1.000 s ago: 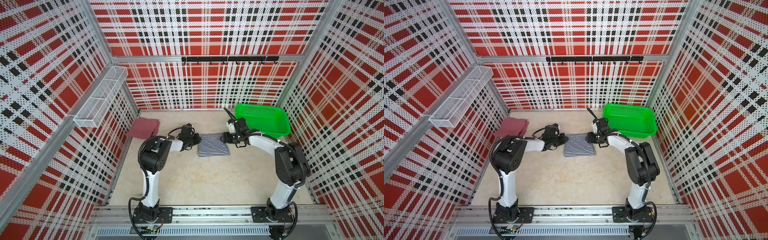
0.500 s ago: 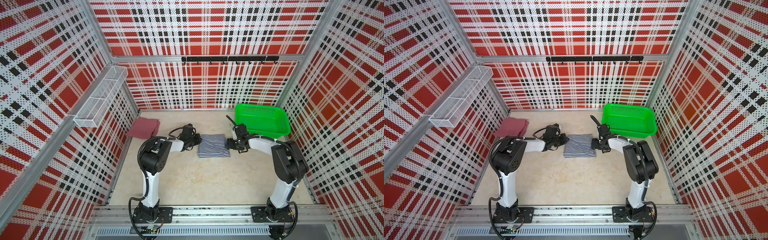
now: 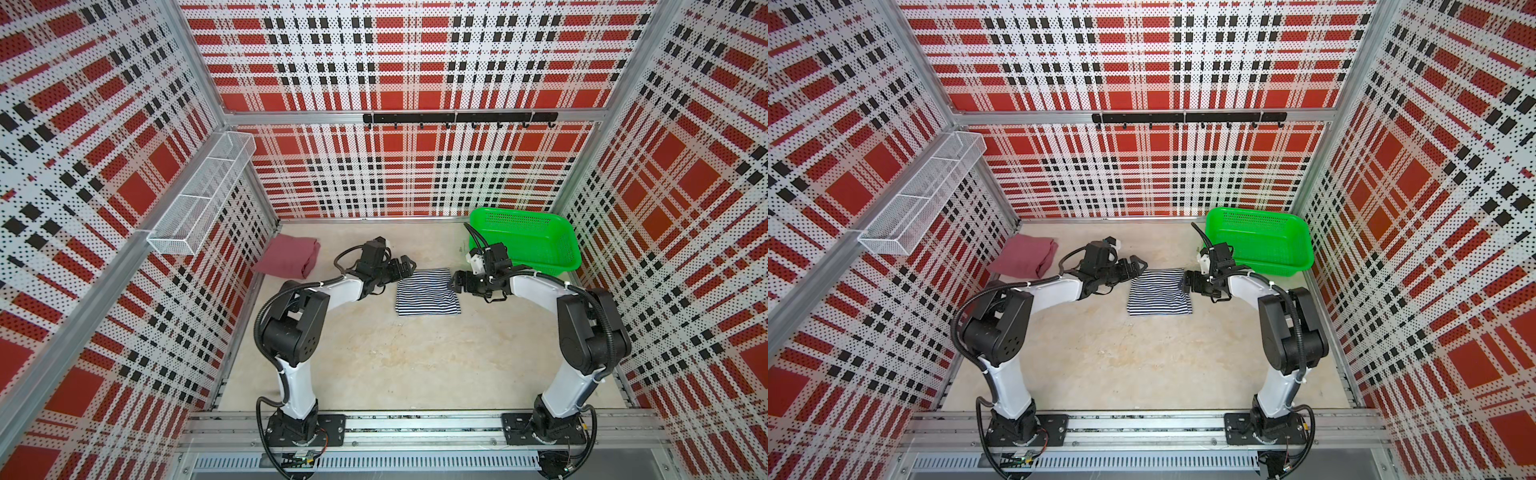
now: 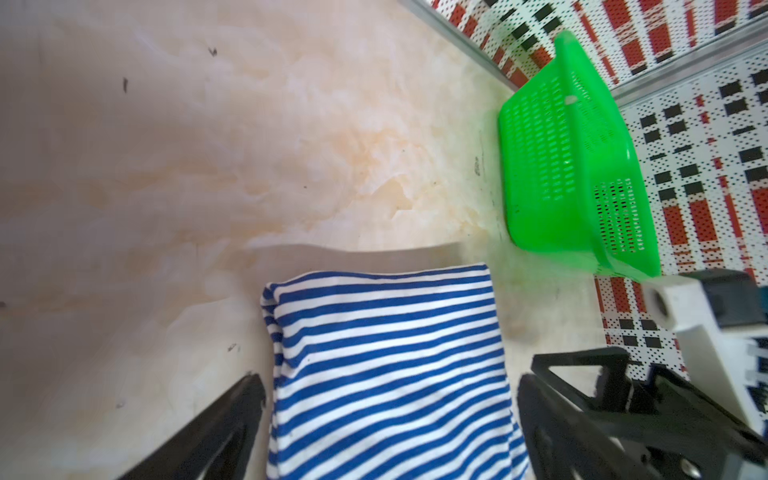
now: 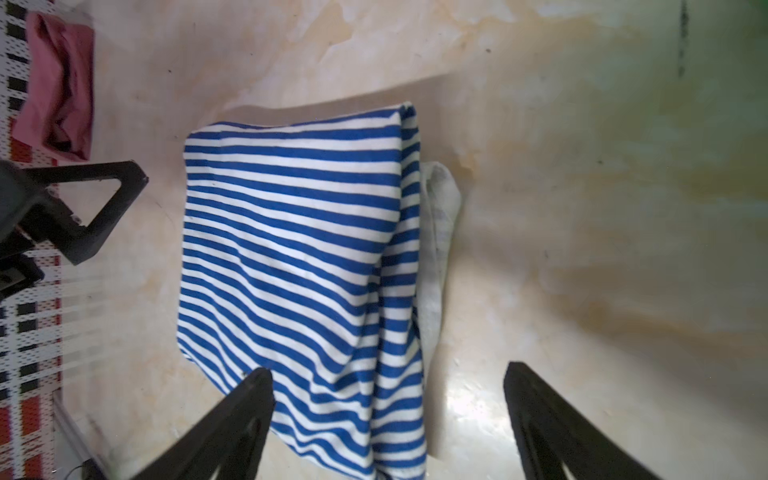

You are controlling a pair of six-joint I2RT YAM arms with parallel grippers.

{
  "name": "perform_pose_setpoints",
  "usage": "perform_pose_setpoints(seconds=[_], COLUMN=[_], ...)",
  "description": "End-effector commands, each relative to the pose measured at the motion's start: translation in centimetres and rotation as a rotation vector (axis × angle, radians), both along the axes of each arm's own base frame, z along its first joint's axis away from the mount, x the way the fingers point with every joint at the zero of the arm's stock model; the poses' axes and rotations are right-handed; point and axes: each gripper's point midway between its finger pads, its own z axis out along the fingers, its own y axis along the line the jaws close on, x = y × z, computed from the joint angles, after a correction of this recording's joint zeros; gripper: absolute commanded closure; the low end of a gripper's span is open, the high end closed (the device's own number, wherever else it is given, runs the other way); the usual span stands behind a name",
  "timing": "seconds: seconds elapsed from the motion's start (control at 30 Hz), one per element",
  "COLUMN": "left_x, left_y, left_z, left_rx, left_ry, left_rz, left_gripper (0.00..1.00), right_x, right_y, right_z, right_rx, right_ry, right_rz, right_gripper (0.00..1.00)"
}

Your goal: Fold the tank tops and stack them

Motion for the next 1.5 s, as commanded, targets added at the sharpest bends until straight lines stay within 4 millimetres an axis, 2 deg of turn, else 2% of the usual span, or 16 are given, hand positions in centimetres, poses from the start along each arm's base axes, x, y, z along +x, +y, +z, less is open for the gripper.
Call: perform_pose_setpoints(seconds=[0.0, 0.13, 0.27, 0.43, 0.6, 0.7, 0.87, 0.97, 1.13, 1.27, 1.4, 1.47], left_x=[-2.5, -4.6, -5.8, -8.1, -9.4, -9.7, -10.4, -10.4, -9.2, -7.8, -6.5, -6.0], left_y=[2.6, 3.0, 1.8, 0.6, -0.4, -0.7, -1.7, -1.8, -2.1, -2.5, -3.1, -3.2], left_z=[-2.4, -5.0, -6.2, -8.6, -10.3, -10.6, -12.3, -12.5, -12.5, -11.9, -10.7, -10.1], left_rx=[0.076, 0.068, 0.027, -0.041, -0.058, -0.080, -0.099, -0.124, -0.147, -0.152, -0.166, -0.167], left_ry=[0.071, 0.136, 0.163, 0.229, 0.268, 0.263, 0.298, 0.294, 0.262, 0.230, 0.192, 0.176], left_rz=[0.007, -0.004, -0.025, -0.043, -0.043, -0.016, -0.028, -0.013, 0.022, 0.028, 0.019, 0.016], left_gripper=[0.02, 0.02, 0.01, 0.09, 0.10, 0.14, 0.15, 0.27, 0.61, 0.79, 1.00, 1.00], right_x=[-0.1, -0.1, -0.3, -0.6, -1.0, -1.1, -1.2, -1.3, -1.0, -0.4, 0.2, 0.4], right_y=[1.2, 1.7, 2.0, 2.1, 2.5, 2.8, 3.3, 3.4, 4.0, 4.7, 6.1, 6.9], right_z=[-0.5, -1.3, -2.2, -3.4, -4.7, -5.2, -6.0, -6.3, -6.6, -6.4, -6.3, -6.2], right_rx=[0.047, 0.083, 0.111, 0.130, 0.133, 0.131, 0.129, 0.132, 0.142, 0.159, 0.175, 0.195], right_ry=[0.025, 0.065, 0.096, 0.121, 0.150, 0.155, 0.167, 0.172, 0.167, 0.147, 0.116, 0.114], right_rz=[0.039, 0.028, 0.012, 0.002, 0.009, 0.014, 0.022, 0.022, 0.029, 0.033, 0.060, 0.057], right_gripper=[0.08, 0.11, 0.20, 0.27, 0.28, 0.29, 0.30, 0.32, 0.40, 0.47, 0.61, 0.69])
